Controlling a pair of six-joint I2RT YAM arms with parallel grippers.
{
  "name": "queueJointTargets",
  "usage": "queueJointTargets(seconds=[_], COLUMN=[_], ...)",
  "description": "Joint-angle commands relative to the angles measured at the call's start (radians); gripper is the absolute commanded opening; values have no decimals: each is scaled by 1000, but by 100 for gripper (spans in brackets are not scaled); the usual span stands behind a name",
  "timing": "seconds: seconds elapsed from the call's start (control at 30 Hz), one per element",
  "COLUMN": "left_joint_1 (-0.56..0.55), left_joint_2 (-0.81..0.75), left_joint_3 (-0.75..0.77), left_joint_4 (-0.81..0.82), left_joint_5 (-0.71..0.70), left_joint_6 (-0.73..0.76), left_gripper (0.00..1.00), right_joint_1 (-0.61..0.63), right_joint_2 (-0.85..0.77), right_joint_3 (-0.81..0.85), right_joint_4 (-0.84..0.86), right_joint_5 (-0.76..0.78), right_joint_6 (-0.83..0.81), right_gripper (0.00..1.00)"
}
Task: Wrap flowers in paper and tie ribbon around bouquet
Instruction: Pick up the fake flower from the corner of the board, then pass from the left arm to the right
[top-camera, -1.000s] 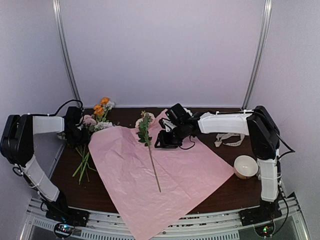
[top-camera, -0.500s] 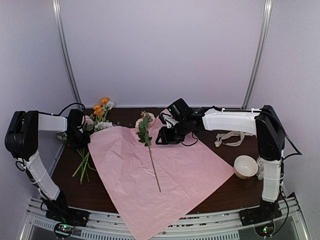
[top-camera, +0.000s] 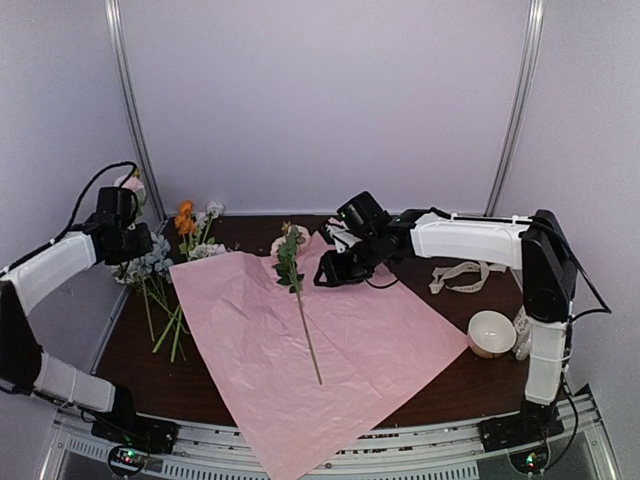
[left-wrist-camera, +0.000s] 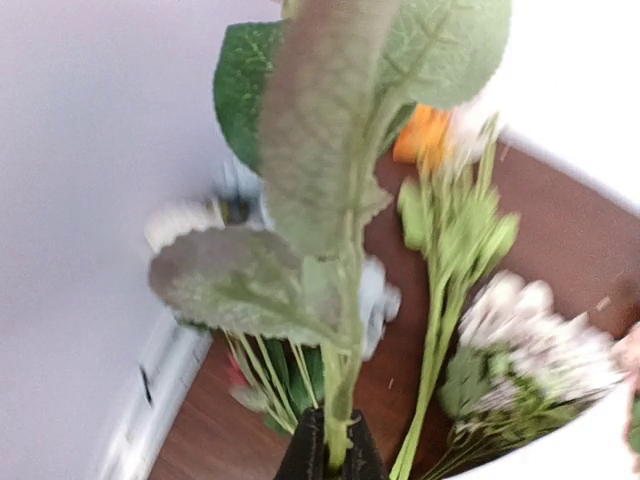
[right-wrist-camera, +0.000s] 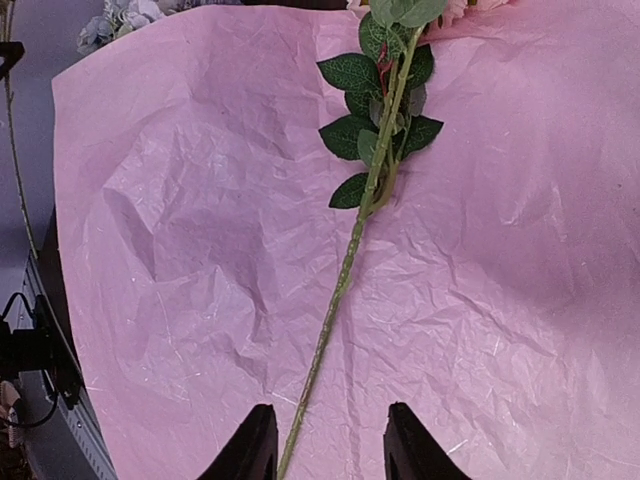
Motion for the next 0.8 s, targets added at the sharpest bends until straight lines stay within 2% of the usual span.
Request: queueJointTargets(seconds=[0.0,0.1,0.23,0.37,0.53,0.67,0.77], left_joint_1=[-36,-67,-127,-252,-479,-559,-604], left_joint_2=[-308,-514,-568,-504,-341,-201,-114], left_joint_3=[-98,-197,-161,-159,-115,-60,-25], left_joint_4=[246,457,474,609,844,1029,1087], left_joint_5=[-84,17,218,407,502,599,623], left_joint_6=[167,239,190,62,-17,-143,-182], left_gripper=[0,0,0,0,0,0,0], right_joint_1=[-4,-5,-7,13,61,85,93], right_joint_2=[-68,-91,-124,-174,-240,-241,-224], right_joint_3=[-1,-10,-8,-22,-93,-107,-98], right_joint_4=[27,65,142,290,558,694,738], right_joint_5=[6,-18,-89,-195,-284,-293,-314], right_joint_6=[-53,-70,-70,-72,-12,43,58], right_gripper=[38,38,39,40,46,53,68])
